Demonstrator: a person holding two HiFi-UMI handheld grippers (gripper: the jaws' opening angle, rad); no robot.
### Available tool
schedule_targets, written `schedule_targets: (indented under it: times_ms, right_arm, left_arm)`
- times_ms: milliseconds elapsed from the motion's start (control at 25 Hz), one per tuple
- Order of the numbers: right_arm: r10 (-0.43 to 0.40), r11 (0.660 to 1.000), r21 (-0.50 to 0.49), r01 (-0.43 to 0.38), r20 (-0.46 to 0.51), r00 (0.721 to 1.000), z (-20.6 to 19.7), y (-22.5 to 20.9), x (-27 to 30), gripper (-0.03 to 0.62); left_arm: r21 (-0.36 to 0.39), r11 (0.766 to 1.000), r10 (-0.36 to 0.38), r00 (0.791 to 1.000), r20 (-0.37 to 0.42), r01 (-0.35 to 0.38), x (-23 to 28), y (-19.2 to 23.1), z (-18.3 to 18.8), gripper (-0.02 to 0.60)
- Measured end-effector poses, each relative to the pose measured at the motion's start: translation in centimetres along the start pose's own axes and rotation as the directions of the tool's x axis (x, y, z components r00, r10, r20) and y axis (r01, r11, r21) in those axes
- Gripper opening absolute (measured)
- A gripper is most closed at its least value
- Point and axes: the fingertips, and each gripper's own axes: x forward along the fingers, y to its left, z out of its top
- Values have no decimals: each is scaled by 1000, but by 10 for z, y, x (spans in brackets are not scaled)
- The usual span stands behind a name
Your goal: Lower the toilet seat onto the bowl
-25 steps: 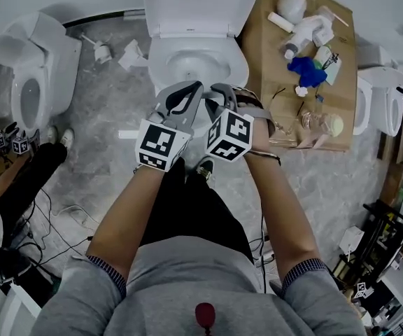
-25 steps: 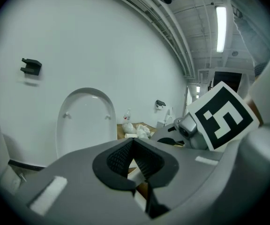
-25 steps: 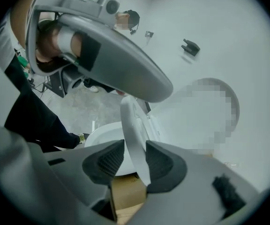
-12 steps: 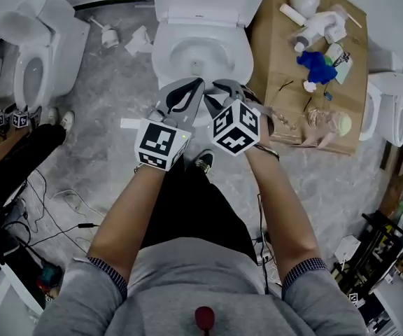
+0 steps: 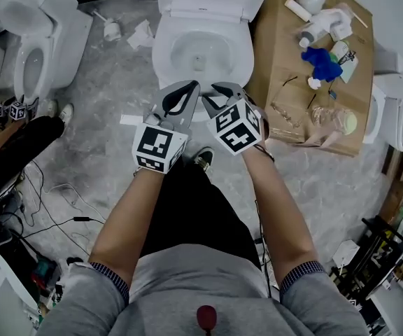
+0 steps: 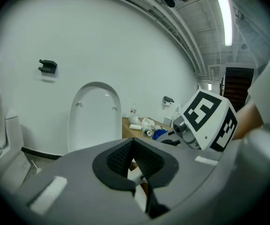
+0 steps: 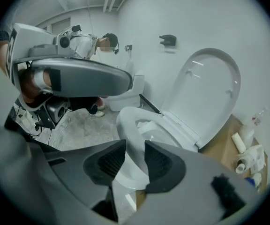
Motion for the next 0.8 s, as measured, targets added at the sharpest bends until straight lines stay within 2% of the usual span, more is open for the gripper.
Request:
schedule_targets:
  times_ms: [320, 520, 720, 800]
  right_arm:
    - [-52, 995, 82, 48, 40, 998, -16, 11, 11, 123]
    - [-108, 984, 151, 97, 70, 992, -32, 20, 17, 126]
    - [-94, 960, 276, 57, 122, 988, -46, 30, 27, 124]
    - [-92, 953, 298, 51, 127, 988, -51, 33, 32, 123]
  left_arm:
    - [-32, 999, 28, 999, -20, -28, -12, 4, -35, 3]
    - [-31, 1000, 4, 999, -34, -5, -12, 3, -61, 3]
    - [-37, 999, -29, 997, -72, 26, -12, 6, -95, 3]
    - [-43, 999, -30, 996, -79, 27, -14, 10, -105, 3]
